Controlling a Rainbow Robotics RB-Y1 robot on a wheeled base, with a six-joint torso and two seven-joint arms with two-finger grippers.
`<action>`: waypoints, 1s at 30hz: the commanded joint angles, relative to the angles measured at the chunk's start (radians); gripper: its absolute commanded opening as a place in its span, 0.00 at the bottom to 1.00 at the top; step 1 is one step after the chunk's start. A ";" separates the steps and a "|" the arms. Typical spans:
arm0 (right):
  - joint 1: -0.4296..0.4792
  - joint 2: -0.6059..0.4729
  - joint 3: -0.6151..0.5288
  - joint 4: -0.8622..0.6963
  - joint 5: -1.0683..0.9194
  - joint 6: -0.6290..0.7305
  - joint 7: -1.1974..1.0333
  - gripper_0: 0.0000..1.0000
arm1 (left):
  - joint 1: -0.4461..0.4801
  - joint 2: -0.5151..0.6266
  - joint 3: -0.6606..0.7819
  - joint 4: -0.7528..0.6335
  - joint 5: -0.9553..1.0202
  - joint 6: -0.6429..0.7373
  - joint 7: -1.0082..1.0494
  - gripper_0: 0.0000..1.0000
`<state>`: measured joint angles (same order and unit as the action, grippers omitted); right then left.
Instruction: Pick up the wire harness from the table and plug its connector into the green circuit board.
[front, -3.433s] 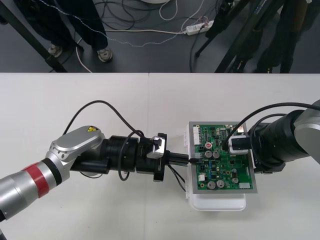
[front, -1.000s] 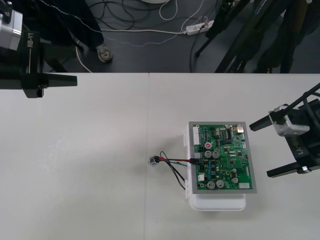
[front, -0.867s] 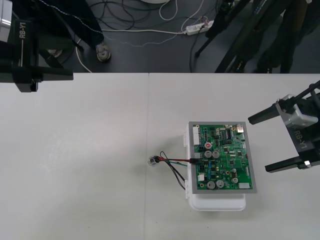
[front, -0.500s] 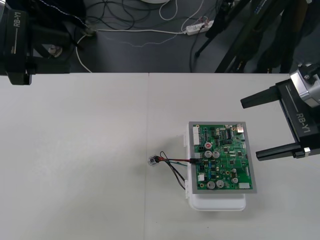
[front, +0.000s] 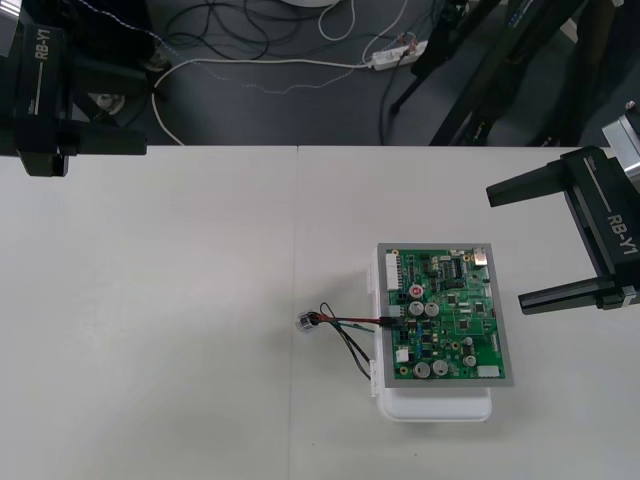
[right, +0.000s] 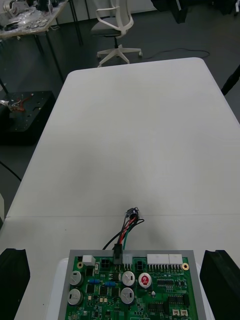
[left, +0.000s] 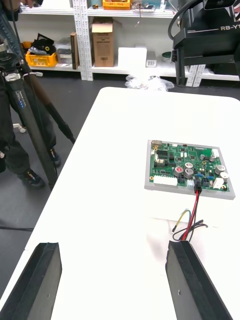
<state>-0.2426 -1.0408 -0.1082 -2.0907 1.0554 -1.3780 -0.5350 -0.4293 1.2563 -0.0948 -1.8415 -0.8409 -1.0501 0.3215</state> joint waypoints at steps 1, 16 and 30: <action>0.009 -0.004 -0.036 0.000 -0.002 0.004 -0.003 1.00 | -0.035 -0.005 0.029 -0.021 -0.004 -0.033 -0.021 0.61; 0.009 -0.004 -0.036 0.000 -0.002 0.004 -0.003 1.00 | -0.035 -0.005 0.029 -0.021 -0.004 -0.033 -0.021 0.61; 0.009 -0.004 -0.036 0.000 -0.002 0.004 -0.003 1.00 | -0.035 -0.005 0.029 -0.021 -0.004 -0.033 -0.021 0.61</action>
<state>-0.2426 -1.0408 -0.1082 -2.0897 1.0555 -1.3780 -0.5350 -0.4293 1.2563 -0.0948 -1.8418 -0.8412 -1.0502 0.3215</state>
